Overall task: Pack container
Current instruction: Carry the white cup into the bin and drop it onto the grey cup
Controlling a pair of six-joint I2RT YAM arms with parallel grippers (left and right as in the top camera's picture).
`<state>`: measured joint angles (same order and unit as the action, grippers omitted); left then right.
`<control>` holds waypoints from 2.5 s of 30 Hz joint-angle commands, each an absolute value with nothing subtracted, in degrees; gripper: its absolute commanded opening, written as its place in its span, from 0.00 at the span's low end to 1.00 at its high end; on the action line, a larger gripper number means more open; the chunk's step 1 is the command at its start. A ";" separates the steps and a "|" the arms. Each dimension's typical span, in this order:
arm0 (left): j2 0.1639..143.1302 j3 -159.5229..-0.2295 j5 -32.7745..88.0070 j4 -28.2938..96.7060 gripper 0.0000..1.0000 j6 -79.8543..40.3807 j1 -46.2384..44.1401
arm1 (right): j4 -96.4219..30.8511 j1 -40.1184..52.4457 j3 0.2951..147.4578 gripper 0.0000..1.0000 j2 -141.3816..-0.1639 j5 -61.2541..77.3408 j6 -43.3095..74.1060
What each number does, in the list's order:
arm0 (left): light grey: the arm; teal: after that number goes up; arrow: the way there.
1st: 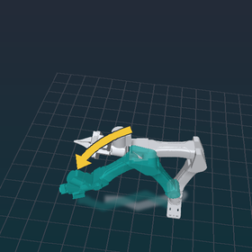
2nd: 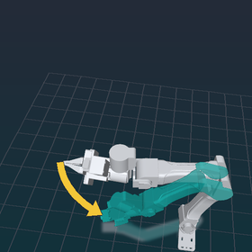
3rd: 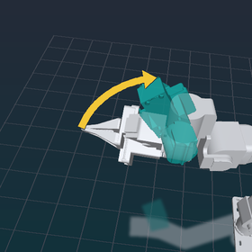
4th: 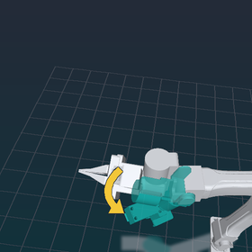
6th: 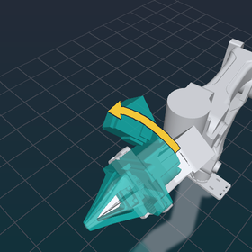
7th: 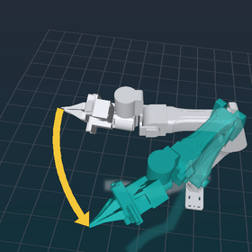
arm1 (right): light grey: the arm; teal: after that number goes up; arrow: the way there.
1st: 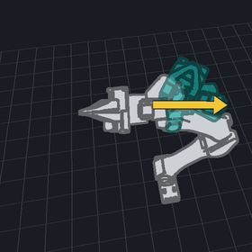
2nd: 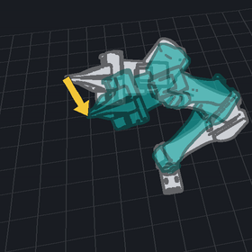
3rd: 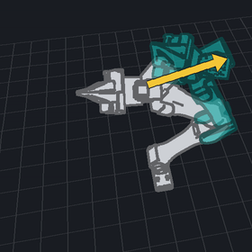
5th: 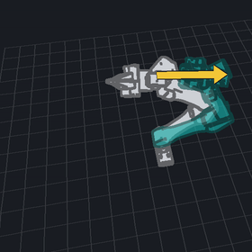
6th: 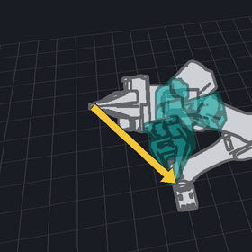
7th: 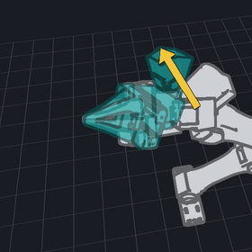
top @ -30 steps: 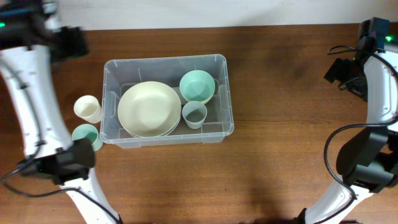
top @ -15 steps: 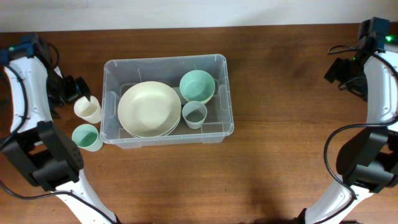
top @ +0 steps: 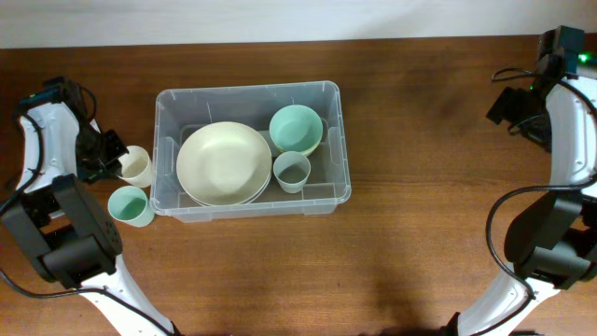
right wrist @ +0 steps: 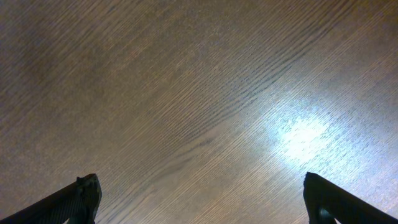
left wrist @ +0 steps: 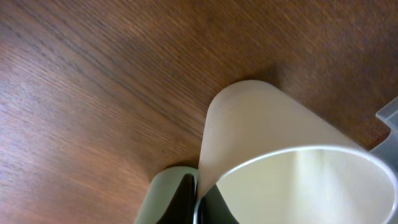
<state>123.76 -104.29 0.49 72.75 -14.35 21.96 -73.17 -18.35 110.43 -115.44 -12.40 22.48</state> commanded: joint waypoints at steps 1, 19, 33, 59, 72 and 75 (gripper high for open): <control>123.28 -105.86 0.73 72.64 0.01 -14.57 23.83 | -73.03 -18.39 110.41 0.99 -114.91 -12.47 22.94; 113.84 -149.86 23.20 88.97 0.01 11.07 5.39 | -73.03 -18.39 110.41 0.99 -114.91 -12.47 22.94; 126.85 -139.57 12.19 92.68 0.01 13.52 -20.12 | -73.03 -18.39 110.41 0.99 -114.91 -12.47 22.94; 130.82 -139.55 9.37 95.66 0.85 13.34 -20.08 | -73.03 -18.39 110.41 0.99 -114.91 -12.47 22.94; 121.82 -152.62 -13.69 96.71 0.99 -24.16 -2.81 | -73.03 -18.39 110.41 0.99 -114.91 -12.47 22.94; 115.74 -148.55 -14.13 96.71 1.00 -27.35 2.37 | -73.03 -18.39 110.41 0.99 -114.91 -12.47 22.94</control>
